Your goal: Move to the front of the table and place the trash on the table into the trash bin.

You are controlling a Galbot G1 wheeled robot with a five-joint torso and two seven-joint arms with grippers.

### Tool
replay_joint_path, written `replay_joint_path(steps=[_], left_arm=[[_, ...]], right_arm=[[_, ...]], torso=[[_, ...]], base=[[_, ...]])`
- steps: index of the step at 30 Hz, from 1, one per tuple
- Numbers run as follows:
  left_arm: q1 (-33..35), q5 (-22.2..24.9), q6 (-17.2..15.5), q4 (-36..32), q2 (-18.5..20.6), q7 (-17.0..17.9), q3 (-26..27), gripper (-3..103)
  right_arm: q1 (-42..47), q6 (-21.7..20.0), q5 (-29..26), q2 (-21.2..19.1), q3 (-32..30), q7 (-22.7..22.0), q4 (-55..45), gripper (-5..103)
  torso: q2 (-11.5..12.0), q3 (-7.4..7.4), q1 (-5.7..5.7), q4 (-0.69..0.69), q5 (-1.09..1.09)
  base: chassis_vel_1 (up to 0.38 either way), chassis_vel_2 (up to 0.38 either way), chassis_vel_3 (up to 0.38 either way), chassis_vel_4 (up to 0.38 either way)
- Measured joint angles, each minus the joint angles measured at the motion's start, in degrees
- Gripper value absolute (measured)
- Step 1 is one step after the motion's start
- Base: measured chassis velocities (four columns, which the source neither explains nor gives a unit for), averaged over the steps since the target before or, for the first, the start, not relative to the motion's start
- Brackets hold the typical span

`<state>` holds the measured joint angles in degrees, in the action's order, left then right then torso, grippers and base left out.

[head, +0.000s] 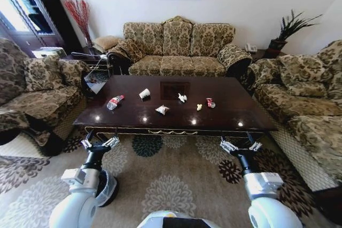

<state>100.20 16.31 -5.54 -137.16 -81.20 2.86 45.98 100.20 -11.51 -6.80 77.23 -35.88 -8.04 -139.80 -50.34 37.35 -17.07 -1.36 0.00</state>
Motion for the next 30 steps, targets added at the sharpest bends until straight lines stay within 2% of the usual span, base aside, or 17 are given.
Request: replay_joint_path(steps=[15, 25, 30], left_arm=[[-0.9, 1.0, -0.9, -0.1, 1.4, -0.1, 0.4, 100], [-0.4, -0.3, -1.6, -0.9, 1.1, -0.2, -0.3, 100], [0.3, -0.5, -1.6, -1.2, 0.5, -0.2, -0.1, 100]], right_arm=[[-0.4, -0.6, 0.5, 0.5, -0.1, -0.7, -0.5, 100], [0.8, -0.3, 3.8, 3.2, 0.1, -0.3, -0.1, 100], [0.7, 0.1, 5.3, 2.7, 0.5, -0.1, 0.7, 100]], torso=[[0.0, 0.0, 0.0, 0.0, 0.0], [0.0, 0.0, 0.0, 0.01, 0.0], [0.0, 0.0, 0.0, 0.0, 0.0]], base=[[0.0, 0.0, 0.0, 0.0], [0.0, 0.0, 0.0, 0.0], [0.0, 0.0, 0.0, 0.0]])
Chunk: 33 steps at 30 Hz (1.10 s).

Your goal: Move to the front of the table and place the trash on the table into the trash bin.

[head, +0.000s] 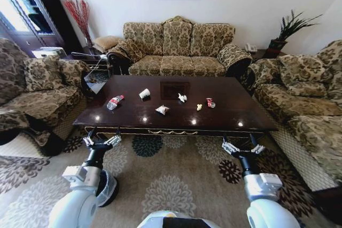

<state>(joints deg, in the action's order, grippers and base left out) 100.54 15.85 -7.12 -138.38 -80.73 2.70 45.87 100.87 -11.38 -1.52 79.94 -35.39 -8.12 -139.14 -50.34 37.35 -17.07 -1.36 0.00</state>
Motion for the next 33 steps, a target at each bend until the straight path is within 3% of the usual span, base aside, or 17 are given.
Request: replay_joint_path(steps=[13, 33], left_arm=[[-0.3, -0.3, -0.1, -0.3, -1.0, 0.1, -0.5, 100], [-1.2, -0.1, -0.1, 1.0, -0.9, 0.0, -0.9, 100]], right_arm=[[-1.8, 0.3, 1.3, -1.9, 0.6, 0.3, 1.9, 100], [-2.2, 1.2, 2.7, -2.0, 1.0, 0.8, 3.8, 100]], torso=[[0.0, 0.0, 0.0, 0.0, 0.0], [0.0, 0.0, 0.0, 0.0, 0.01]], base=[[0.105, 0.096, -0.098, -0.1], [0.349, 0.302, -0.347, -0.287]])
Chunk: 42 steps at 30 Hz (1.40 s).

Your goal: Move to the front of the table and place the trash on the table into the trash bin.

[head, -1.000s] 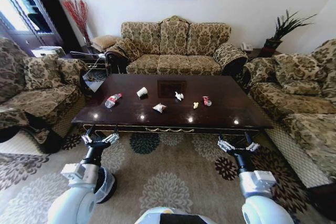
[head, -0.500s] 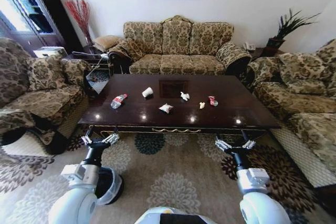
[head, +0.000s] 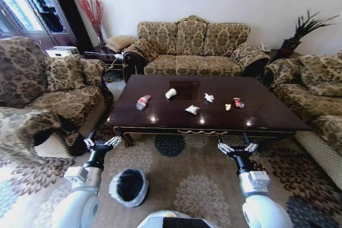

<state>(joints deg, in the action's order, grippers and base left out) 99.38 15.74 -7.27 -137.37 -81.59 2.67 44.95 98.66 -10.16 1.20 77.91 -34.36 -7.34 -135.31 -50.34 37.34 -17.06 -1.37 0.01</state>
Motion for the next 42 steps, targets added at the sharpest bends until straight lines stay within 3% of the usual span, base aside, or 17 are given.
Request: replay_joint_path(steps=[22, 30, 42], left_arm=[[0.0, 0.1, 0.0, 0.1, 0.1, -0.1, 0.0, 100], [0.0, 0.1, 0.0, 0.1, 0.0, -0.1, 0.0, 100], [0.0, 0.1, 0.0, 0.1, 0.1, -0.1, 0.0, 100]], right_arm=[[0.0, 0.1, 0.0, 0.0, 0.0, 0.0, 0.0, 100], [0.0, 0.1, 0.0, 0.0, -0.1, 0.0, 0.0, 100], [0.0, 0.1, 0.0, 0.0, -0.1, 0.0, 0.0, 100]], torso=[[0.0, -0.01, 0.01, 0.01, -0.06], [0.0, 0.01, -0.01, 0.0, 0.04], [0.0, 0.0, 0.0, -0.01, -0.02]], base=[[0.357, 0.308, -0.356, -0.309], [0.054, 0.051, -0.032, -0.038], [-0.034, -0.022, 0.014, 0.006]])
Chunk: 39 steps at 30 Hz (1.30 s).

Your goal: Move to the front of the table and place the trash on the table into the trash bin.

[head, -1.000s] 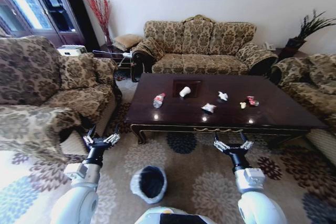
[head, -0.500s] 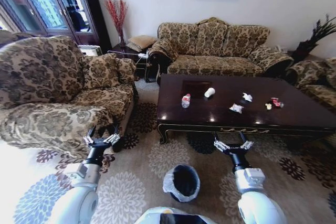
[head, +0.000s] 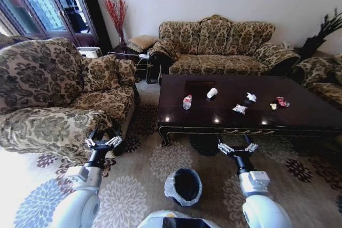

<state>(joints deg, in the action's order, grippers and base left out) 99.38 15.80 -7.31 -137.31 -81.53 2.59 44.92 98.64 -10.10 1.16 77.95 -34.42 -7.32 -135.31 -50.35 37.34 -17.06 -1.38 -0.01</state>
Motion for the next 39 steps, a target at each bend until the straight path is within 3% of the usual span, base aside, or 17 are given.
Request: replay_joint_path(steps=[39], left_arm=[[0.0, 0.0, 0.0, 0.0, 0.0, 0.0, 0.0, 100]], right_arm=[[0.0, 0.0, 0.0, 0.0, 0.0, 0.0, 0.0, 100]], torso=[[0.0, 0.01, -0.02, 0.01, 0.0]], base=[[0.004, -0.019, -0.003, 0.023]])
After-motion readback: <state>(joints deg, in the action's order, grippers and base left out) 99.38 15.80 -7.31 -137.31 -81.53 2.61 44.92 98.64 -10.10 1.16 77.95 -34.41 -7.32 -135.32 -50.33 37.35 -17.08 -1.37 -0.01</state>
